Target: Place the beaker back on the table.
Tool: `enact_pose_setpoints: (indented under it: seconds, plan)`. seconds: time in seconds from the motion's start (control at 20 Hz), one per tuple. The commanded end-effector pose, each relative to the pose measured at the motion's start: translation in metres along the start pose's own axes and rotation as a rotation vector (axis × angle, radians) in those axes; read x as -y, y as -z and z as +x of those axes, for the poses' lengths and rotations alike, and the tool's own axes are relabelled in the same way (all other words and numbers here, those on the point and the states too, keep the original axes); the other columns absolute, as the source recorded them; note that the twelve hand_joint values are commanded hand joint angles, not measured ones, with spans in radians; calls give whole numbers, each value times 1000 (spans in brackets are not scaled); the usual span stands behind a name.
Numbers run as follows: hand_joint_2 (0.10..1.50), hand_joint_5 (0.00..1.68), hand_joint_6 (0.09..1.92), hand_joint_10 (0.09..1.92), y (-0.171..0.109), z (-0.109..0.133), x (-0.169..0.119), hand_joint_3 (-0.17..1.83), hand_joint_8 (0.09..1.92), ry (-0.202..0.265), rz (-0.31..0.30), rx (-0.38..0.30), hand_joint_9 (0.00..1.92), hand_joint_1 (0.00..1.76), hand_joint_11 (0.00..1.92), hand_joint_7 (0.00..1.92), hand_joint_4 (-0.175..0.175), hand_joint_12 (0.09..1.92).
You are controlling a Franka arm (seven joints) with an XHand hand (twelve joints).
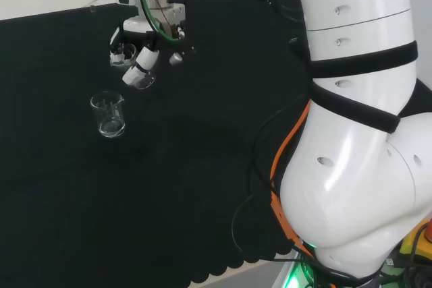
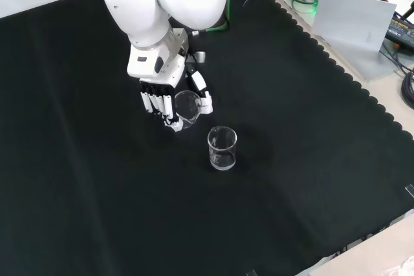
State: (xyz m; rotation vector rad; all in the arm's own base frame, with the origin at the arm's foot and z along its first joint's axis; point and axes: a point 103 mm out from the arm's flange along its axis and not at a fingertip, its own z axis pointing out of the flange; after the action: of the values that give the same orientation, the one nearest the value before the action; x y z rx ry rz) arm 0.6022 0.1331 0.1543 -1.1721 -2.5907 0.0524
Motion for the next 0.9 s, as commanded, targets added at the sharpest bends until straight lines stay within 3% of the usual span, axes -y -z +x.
enact_pose_setpoints:
  seconds: [0.05, 0.9]
  plan:
    - [636, 1241, 767, 87, -19, -7, -5, 731, 87, 21, -31, -52, 1551, 1116, 1123, 1638, 175, 907]
    - [641, 1235, 776, 87, -45, -25, -21, 728, 87, 58, -126, -139, 1547, 1114, 1121, 1629, 175, 897]
